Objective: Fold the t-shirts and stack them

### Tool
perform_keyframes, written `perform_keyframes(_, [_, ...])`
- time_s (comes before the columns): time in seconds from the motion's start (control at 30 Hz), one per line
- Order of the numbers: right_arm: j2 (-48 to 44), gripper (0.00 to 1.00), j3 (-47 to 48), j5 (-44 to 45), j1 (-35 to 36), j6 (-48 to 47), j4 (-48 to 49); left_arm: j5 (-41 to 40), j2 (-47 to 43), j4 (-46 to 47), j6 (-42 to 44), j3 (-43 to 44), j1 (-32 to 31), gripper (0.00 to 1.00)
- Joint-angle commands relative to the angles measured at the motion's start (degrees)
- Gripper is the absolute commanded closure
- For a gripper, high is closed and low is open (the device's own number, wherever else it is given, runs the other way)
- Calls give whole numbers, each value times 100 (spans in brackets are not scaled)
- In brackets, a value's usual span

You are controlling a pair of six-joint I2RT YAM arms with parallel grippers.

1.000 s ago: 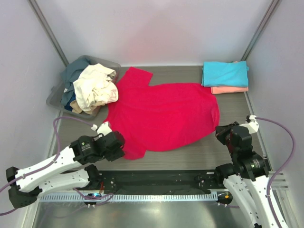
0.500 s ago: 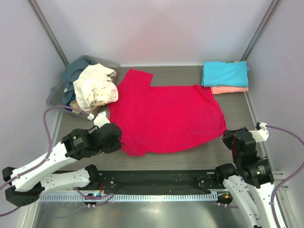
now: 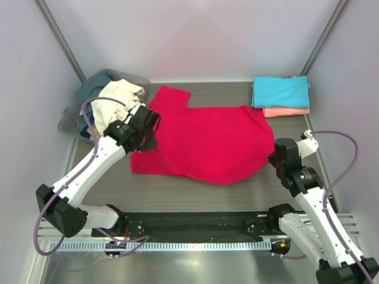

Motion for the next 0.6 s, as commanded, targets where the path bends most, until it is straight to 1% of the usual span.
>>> perform_keyframes(0.0, [520, 99, 209, 382, -29, -262, 851, 392, 304, 663, 923, 456, 392, 100])
perform_keyframes(0.03, [644, 99, 218, 416, -37, -305, 940, 593, 549, 733, 994, 536, 602, 100])
perform_keyframes(0.2, [1312, 99, 227, 408, -309, -464, 1485, 841, 1315, 734, 1530, 1159, 973, 100])
perform_keyframes(0.27, [1646, 99, 235, 225, -493, -508, 1695, 850, 1640, 708, 1610, 1458, 1070, 100])
perform_keyframes(0.3, [1743, 99, 236, 163, -695, -517, 1766, 833, 1728, 716, 1663, 1581, 1113, 100])
perform_keyframes(0.37, [2033, 99, 218, -21, -941, -578, 2003, 806, 2000, 716, 1689, 1705, 1175, 100])
perform_keyframes(0.57, [2972, 99, 314, -383, -1233, -640, 2556, 745, 2712, 673, 1760, 2178, 1412, 100])
